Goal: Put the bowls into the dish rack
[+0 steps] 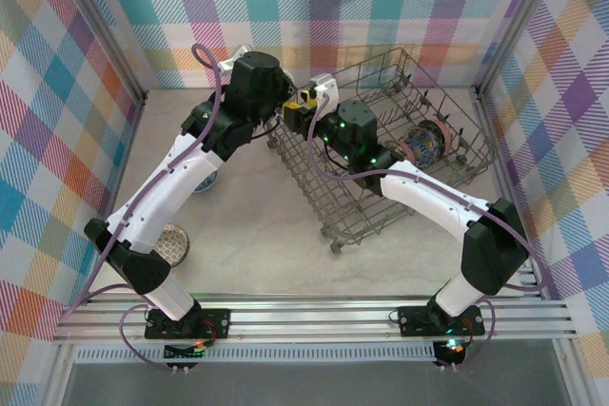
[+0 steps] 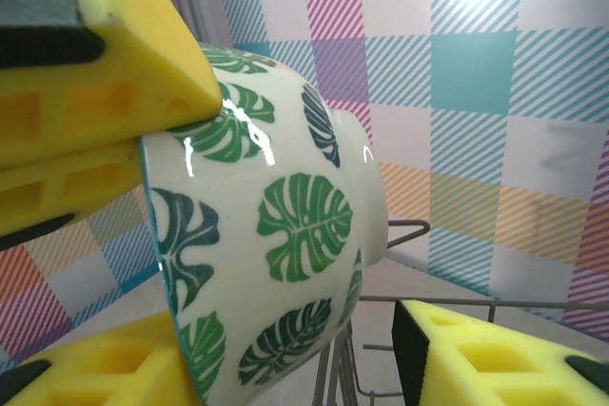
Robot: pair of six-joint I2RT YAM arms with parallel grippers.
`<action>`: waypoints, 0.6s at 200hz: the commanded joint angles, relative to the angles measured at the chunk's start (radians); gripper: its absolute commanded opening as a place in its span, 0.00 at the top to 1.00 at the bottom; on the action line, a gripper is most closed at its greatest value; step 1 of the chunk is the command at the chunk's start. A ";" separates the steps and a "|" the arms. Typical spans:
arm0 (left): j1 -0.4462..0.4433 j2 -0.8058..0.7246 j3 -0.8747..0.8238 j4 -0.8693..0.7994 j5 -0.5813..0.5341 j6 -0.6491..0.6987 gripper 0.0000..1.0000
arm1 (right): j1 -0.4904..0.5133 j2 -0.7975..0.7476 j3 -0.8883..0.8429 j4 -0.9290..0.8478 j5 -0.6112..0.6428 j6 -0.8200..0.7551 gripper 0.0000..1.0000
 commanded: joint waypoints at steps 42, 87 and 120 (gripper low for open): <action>-0.017 -0.003 0.048 0.059 -0.028 -0.013 1.00 | 0.025 0.022 -0.016 0.142 0.133 0.014 0.59; -0.018 -0.010 0.033 0.061 -0.028 -0.025 1.00 | 0.075 0.039 -0.003 0.162 0.287 -0.062 0.73; -0.018 -0.024 0.009 0.068 -0.031 -0.031 1.00 | 0.089 0.045 0.003 0.177 0.400 -0.085 0.82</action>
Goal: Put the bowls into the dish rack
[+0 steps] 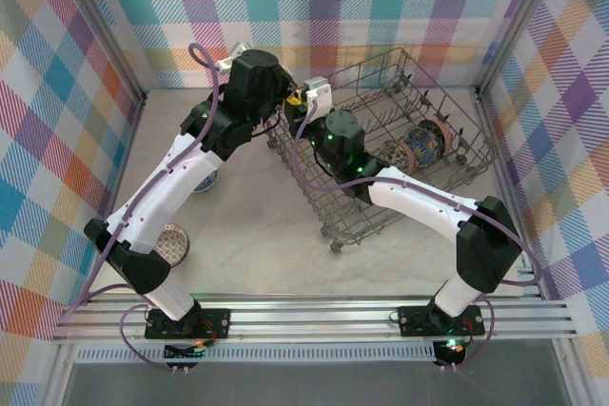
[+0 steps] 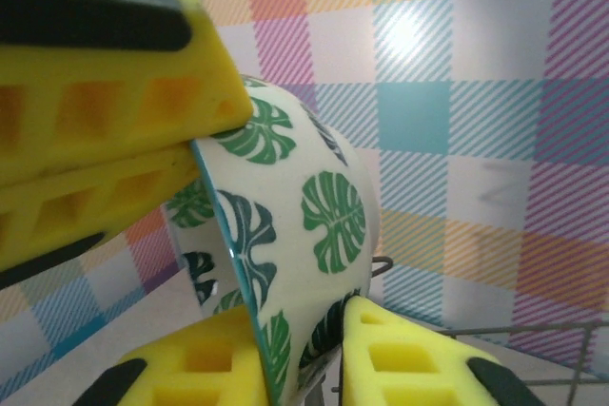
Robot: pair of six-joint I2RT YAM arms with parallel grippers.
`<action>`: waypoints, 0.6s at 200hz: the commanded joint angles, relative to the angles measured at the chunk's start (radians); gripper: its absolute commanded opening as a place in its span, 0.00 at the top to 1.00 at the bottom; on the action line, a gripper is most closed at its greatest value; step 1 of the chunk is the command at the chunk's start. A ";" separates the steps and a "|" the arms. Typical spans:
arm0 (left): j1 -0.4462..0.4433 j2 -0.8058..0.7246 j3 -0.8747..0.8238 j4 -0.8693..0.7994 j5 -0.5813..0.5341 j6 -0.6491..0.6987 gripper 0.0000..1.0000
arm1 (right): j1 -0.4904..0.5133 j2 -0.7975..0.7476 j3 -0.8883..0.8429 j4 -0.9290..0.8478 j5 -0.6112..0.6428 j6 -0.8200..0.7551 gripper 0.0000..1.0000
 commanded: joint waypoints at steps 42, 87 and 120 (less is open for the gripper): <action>-0.015 -0.027 -0.009 0.050 -0.015 -0.003 1.00 | 0.009 0.007 -0.008 0.099 0.149 -0.054 0.86; -0.014 -0.028 -0.029 0.069 -0.016 0.011 0.91 | 0.024 -0.005 -0.033 0.204 0.185 -0.094 0.95; -0.014 -0.025 -0.025 0.081 -0.007 0.037 0.82 | 0.027 -0.031 -0.057 0.225 0.204 -0.098 1.00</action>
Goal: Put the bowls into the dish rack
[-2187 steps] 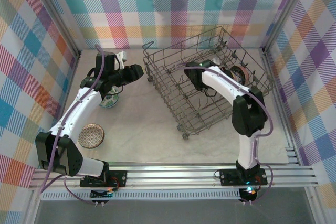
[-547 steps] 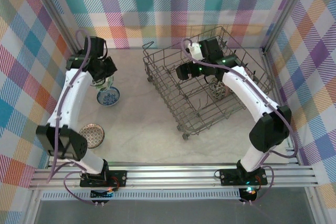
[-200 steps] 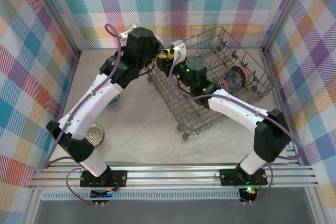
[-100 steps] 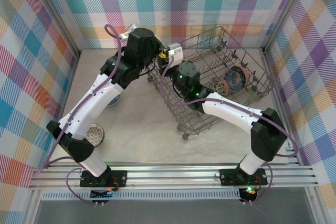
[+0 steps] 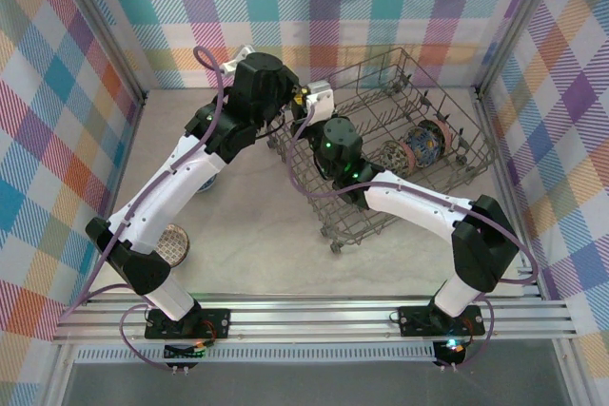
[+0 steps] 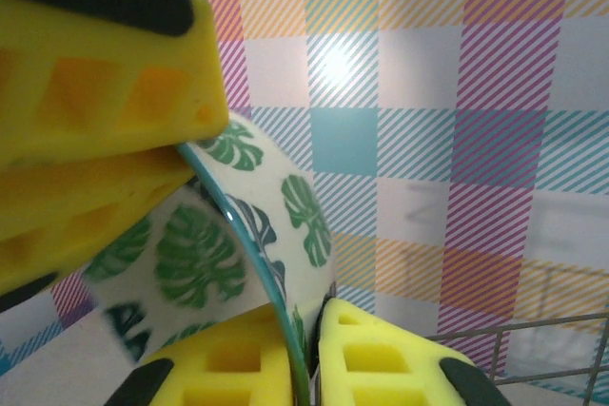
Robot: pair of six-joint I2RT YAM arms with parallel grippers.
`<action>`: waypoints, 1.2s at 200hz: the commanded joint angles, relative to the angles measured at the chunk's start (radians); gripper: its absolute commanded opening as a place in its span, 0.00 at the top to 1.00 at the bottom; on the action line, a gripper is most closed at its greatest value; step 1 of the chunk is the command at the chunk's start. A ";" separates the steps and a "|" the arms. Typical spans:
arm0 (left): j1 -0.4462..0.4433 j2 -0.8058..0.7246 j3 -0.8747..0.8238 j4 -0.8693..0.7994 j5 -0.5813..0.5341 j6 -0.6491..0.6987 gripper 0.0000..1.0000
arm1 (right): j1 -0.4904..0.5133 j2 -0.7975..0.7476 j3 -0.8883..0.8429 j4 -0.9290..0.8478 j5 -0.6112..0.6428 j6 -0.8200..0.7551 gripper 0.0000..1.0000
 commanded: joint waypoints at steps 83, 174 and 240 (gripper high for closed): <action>-0.001 -0.023 0.023 0.105 0.065 0.157 0.58 | -0.002 -0.095 -0.028 0.004 0.116 0.011 1.00; 0.003 -0.018 0.114 0.009 0.222 0.229 0.41 | -0.085 -0.233 -0.051 -0.276 0.198 0.102 1.00; 0.129 -0.033 0.115 -0.152 0.423 0.410 0.30 | -0.202 -0.302 0.010 -0.700 0.339 0.066 1.00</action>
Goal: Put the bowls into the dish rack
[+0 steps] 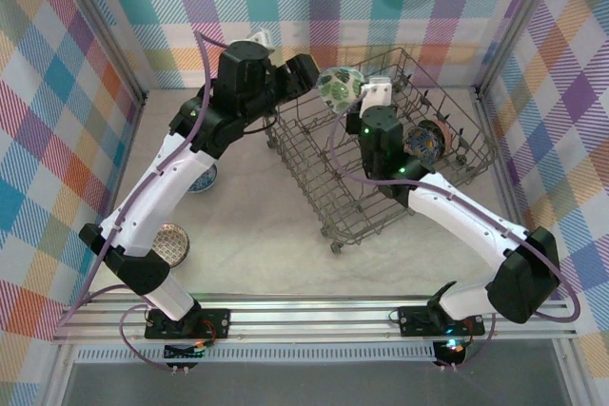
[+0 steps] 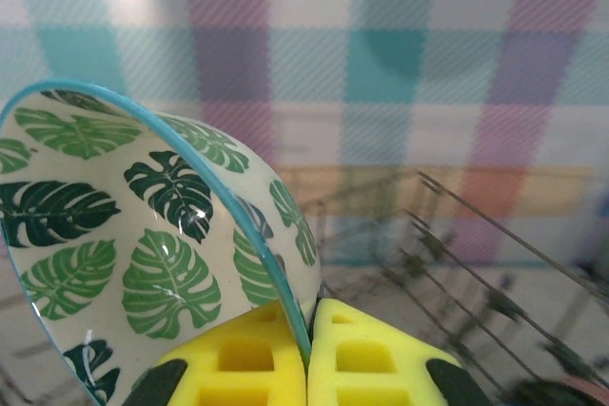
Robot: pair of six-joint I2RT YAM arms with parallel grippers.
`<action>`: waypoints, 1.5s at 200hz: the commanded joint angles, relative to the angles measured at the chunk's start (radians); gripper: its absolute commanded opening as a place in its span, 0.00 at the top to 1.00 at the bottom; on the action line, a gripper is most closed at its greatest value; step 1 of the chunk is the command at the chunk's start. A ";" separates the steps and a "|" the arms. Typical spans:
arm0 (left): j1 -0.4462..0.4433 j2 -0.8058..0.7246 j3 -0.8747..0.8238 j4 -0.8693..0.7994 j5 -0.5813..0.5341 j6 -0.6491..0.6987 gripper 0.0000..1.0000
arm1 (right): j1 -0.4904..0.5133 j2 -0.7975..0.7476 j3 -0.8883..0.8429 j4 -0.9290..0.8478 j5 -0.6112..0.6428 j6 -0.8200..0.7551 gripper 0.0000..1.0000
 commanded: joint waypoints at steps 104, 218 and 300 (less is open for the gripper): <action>0.352 -0.083 -0.286 -0.002 0.378 0.239 0.29 | -0.068 -0.119 0.013 -0.655 0.406 0.076 1.00; 0.435 -0.145 -0.522 0.156 0.428 0.215 0.29 | -0.060 0.048 0.101 -0.877 0.383 0.222 1.00; 0.450 -0.147 -0.549 0.193 0.480 0.170 0.31 | -0.039 0.134 0.140 -0.802 0.382 0.152 1.00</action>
